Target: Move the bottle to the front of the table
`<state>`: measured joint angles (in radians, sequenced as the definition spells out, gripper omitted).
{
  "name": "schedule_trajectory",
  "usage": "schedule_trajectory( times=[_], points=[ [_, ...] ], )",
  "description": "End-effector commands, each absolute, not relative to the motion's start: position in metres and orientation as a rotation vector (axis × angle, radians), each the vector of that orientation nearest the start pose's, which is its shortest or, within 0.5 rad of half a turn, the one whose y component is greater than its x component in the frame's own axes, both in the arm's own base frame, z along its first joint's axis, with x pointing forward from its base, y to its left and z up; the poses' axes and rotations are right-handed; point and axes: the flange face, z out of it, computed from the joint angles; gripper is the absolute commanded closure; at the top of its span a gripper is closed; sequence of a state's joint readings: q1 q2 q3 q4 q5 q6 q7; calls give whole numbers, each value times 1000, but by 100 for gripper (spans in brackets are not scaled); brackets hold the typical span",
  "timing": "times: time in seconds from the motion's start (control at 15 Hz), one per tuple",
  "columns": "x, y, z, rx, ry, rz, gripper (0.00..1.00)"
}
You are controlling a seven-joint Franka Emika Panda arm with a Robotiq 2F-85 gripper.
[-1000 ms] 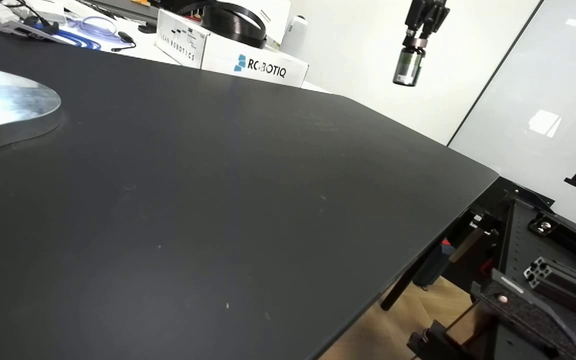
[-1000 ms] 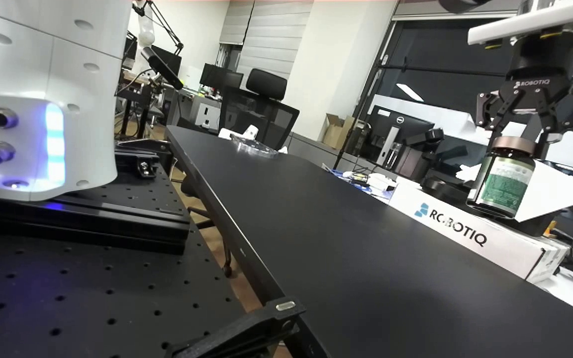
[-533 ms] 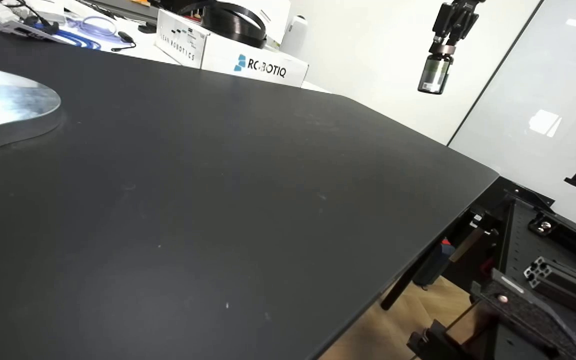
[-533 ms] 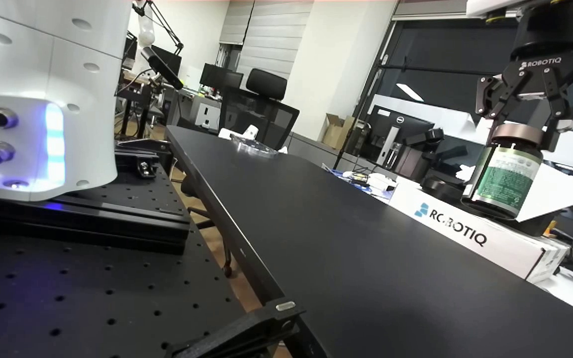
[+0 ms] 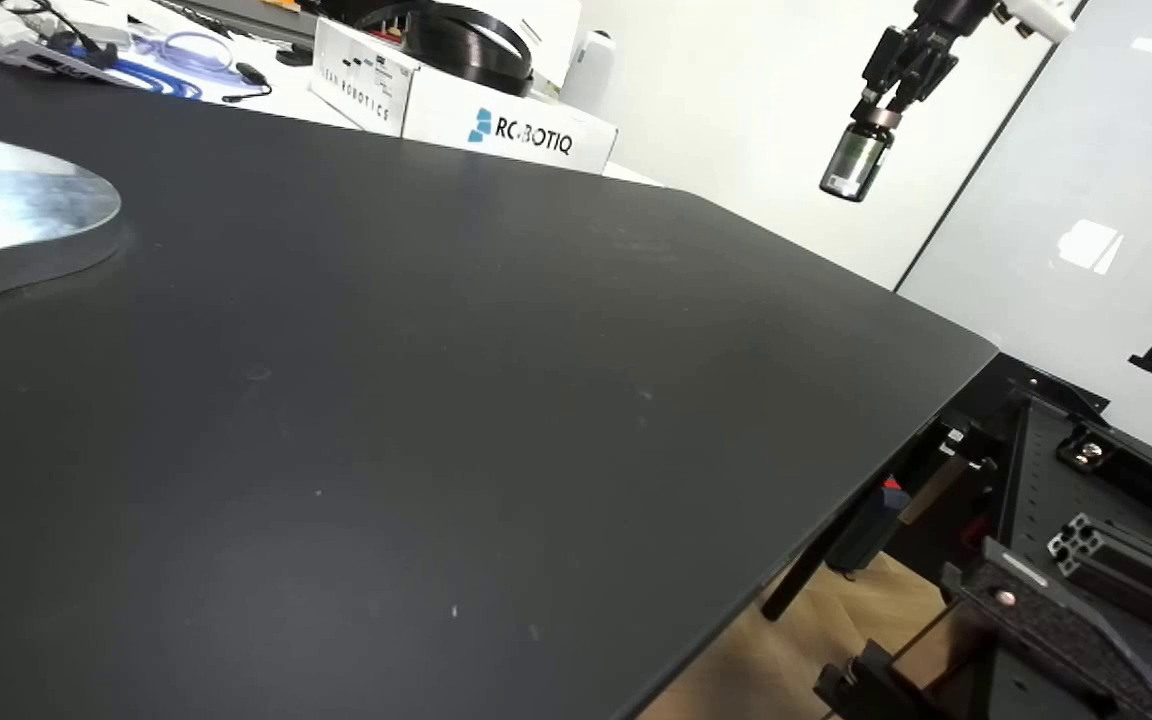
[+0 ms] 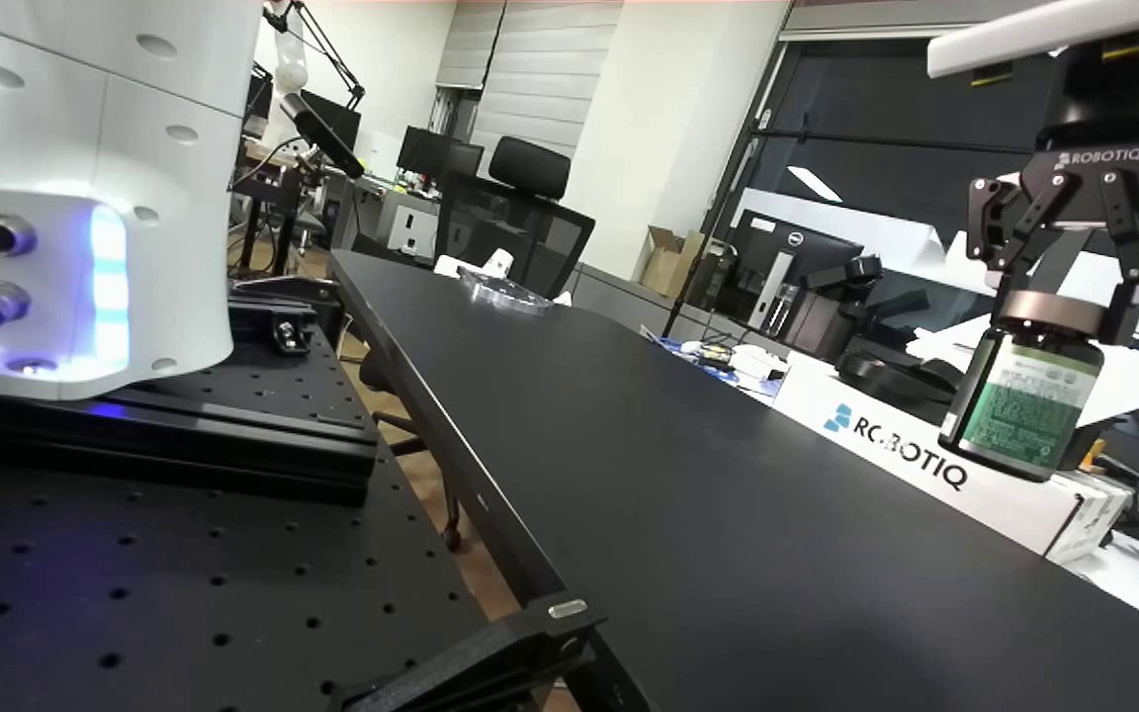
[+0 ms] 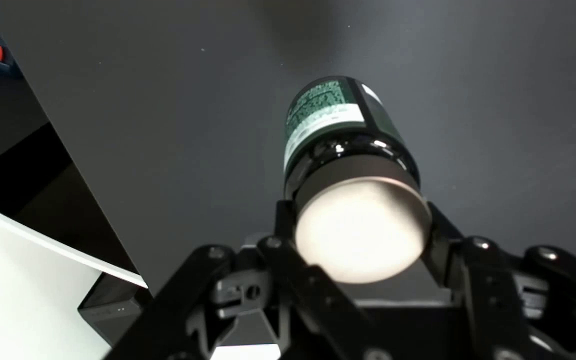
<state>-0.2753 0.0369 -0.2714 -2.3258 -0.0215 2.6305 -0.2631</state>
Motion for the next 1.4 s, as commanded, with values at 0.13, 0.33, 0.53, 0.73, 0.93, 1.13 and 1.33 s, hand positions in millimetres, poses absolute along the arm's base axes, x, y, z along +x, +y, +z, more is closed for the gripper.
schedule_trajectory(
  times=[0.13, 0.33, 0.53, 0.73, 0.93, 1.13, 1.33],
  points=[
    [413, -299, 310, -3036, 632, -495, 64],
    [398, -303, 294, -2981, 688, -492, 64],
    [389, -309, 281, -2976, 725, -472, 64],
    [384, -315, 266, -3021, 750, -432, 64],
    [379, -320, 253, -3035, 774, -423, 64],
    [378, -322, 243, -3047, 781, -424, 64],
    [378, -323, 237, -3062, 785, -414, 64]
  ],
)
